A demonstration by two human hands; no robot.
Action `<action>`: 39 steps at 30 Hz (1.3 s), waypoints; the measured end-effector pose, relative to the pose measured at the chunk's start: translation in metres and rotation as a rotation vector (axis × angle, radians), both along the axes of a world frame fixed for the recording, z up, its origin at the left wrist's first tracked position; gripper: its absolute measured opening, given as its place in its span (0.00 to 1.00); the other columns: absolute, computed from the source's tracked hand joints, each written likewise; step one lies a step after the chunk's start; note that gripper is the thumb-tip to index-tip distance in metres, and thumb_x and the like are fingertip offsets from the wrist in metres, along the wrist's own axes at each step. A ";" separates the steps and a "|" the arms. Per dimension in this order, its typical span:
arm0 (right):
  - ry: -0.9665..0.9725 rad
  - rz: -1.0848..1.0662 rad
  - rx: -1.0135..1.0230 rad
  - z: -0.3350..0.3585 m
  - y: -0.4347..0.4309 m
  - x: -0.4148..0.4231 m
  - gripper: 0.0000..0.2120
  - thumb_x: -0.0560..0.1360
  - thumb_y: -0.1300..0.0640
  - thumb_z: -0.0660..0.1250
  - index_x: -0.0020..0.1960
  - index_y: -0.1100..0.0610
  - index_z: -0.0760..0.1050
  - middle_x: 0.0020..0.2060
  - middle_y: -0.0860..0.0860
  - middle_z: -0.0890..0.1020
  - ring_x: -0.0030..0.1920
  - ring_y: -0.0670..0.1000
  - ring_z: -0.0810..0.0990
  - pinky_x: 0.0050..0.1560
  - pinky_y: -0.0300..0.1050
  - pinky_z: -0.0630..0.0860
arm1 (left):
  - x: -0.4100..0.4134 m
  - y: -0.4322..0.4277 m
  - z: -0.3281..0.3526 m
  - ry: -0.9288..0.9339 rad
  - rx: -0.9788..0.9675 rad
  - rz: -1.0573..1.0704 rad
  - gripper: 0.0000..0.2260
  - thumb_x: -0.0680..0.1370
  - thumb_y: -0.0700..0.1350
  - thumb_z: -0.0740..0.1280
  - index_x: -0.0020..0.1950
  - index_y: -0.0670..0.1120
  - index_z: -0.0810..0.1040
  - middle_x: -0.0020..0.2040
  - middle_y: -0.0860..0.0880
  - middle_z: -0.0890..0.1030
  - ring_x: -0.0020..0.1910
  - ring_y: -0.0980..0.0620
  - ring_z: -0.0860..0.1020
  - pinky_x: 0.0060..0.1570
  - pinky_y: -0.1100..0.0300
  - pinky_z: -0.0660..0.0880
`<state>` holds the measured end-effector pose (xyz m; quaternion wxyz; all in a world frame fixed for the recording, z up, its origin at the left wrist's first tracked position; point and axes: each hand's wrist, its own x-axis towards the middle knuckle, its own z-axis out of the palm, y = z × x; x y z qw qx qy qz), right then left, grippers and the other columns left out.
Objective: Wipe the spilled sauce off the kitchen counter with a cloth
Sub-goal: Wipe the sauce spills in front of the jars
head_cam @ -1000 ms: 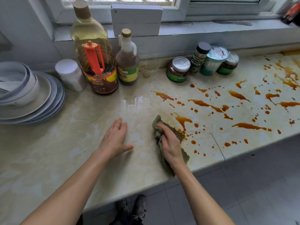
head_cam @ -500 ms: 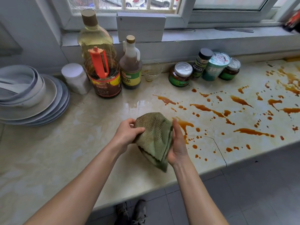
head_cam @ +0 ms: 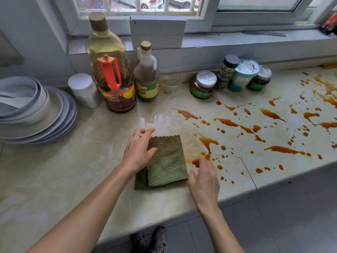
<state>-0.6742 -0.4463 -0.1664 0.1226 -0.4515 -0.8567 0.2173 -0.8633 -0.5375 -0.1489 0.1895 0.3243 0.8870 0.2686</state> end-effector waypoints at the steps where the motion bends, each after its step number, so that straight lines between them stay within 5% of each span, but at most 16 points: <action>1: 0.087 0.049 0.072 0.001 -0.002 -0.006 0.11 0.73 0.63 0.70 0.54 0.54 0.75 0.47 0.48 0.77 0.48 0.48 0.72 0.46 0.36 0.67 | 0.000 -0.003 -0.005 0.022 -0.009 0.040 0.26 0.75 0.45 0.68 0.71 0.51 0.64 0.66 0.47 0.66 0.63 0.46 0.67 0.61 0.51 0.70; 3: 0.207 0.175 0.133 -0.003 -0.003 -0.026 0.13 0.72 0.64 0.70 0.56 0.55 0.77 0.51 0.50 0.77 0.51 0.47 0.71 0.53 0.33 0.65 | 0.001 -0.007 -0.011 0.072 -0.007 0.120 0.25 0.75 0.42 0.67 0.71 0.49 0.65 0.66 0.46 0.67 0.63 0.44 0.68 0.59 0.52 0.70; 5: 0.195 0.311 0.155 -0.011 -0.006 -0.051 0.17 0.74 0.60 0.68 0.62 0.54 0.76 0.59 0.53 0.76 0.60 0.51 0.71 0.61 0.41 0.67 | 0.002 -0.011 -0.013 0.110 0.007 0.159 0.23 0.75 0.38 0.64 0.70 0.47 0.67 0.65 0.44 0.68 0.61 0.43 0.70 0.57 0.51 0.70; 8: -0.037 0.444 0.114 -0.032 -0.019 -0.074 0.26 0.77 0.41 0.58 0.73 0.45 0.66 0.72 0.54 0.67 0.74 0.57 0.61 0.71 0.62 0.57 | 0.002 -0.015 -0.016 0.157 0.019 0.185 0.21 0.75 0.36 0.62 0.67 0.45 0.70 0.64 0.43 0.69 0.59 0.41 0.71 0.56 0.49 0.70; 11: -0.210 0.540 0.143 -0.055 -0.037 -0.072 0.32 0.77 0.32 0.50 0.78 0.42 0.56 0.78 0.52 0.58 0.78 0.60 0.48 0.71 0.70 0.45 | 0.000 -0.019 -0.021 0.178 0.000 0.199 0.20 0.75 0.35 0.62 0.66 0.44 0.71 0.63 0.42 0.69 0.58 0.40 0.71 0.55 0.49 0.71; 16: -0.233 0.584 0.242 -0.063 -0.006 -0.062 0.32 0.77 0.30 0.49 0.78 0.39 0.53 0.79 0.47 0.56 0.79 0.56 0.48 0.72 0.69 0.50 | 0.001 -0.024 -0.025 0.180 -0.018 0.195 0.19 0.74 0.34 0.61 0.65 0.44 0.72 0.62 0.41 0.70 0.58 0.40 0.71 0.56 0.50 0.70; 23: -0.262 0.250 0.140 -0.058 -0.001 -0.078 0.31 0.78 0.32 0.47 0.78 0.43 0.59 0.78 0.51 0.58 0.78 0.59 0.51 0.73 0.67 0.46 | 0.003 -0.032 -0.026 0.172 -0.038 0.182 0.20 0.74 0.33 0.60 0.66 0.44 0.71 0.63 0.42 0.69 0.58 0.41 0.70 0.55 0.51 0.71; 28: -0.363 0.191 -0.064 -0.036 -0.037 -0.073 0.36 0.75 0.32 0.37 0.79 0.43 0.40 0.80 0.53 0.45 0.78 0.61 0.42 0.73 0.65 0.45 | 0.006 -0.032 -0.026 0.158 -0.029 0.171 0.21 0.73 0.34 0.60 0.65 0.45 0.72 0.63 0.43 0.69 0.58 0.42 0.70 0.55 0.51 0.71; 30: -0.390 0.259 0.005 -0.020 -0.040 -0.061 0.34 0.77 0.35 0.50 0.80 0.44 0.48 0.78 0.58 0.58 0.73 0.65 0.60 0.67 0.64 0.62 | 0.005 -0.033 -0.026 0.155 -0.021 0.177 0.20 0.73 0.33 0.60 0.65 0.45 0.72 0.63 0.42 0.69 0.59 0.42 0.70 0.55 0.51 0.71; 32: -0.308 0.325 0.190 -0.010 -0.033 -0.050 0.33 0.73 0.42 0.66 0.76 0.46 0.63 0.67 0.58 0.74 0.58 0.63 0.75 0.55 0.59 0.72 | 0.002 -0.035 -0.026 0.161 -0.017 0.194 0.20 0.74 0.33 0.60 0.65 0.44 0.72 0.63 0.42 0.69 0.59 0.41 0.70 0.55 0.51 0.71; 39: -0.151 1.064 0.366 -0.050 -0.012 -0.047 0.22 0.79 0.41 0.58 0.72 0.40 0.67 0.76 0.50 0.63 0.77 0.56 0.58 0.73 0.62 0.55 | 0.002 -0.039 -0.026 0.194 -0.026 0.197 0.19 0.75 0.33 0.59 0.64 0.44 0.73 0.61 0.42 0.71 0.57 0.41 0.71 0.52 0.51 0.71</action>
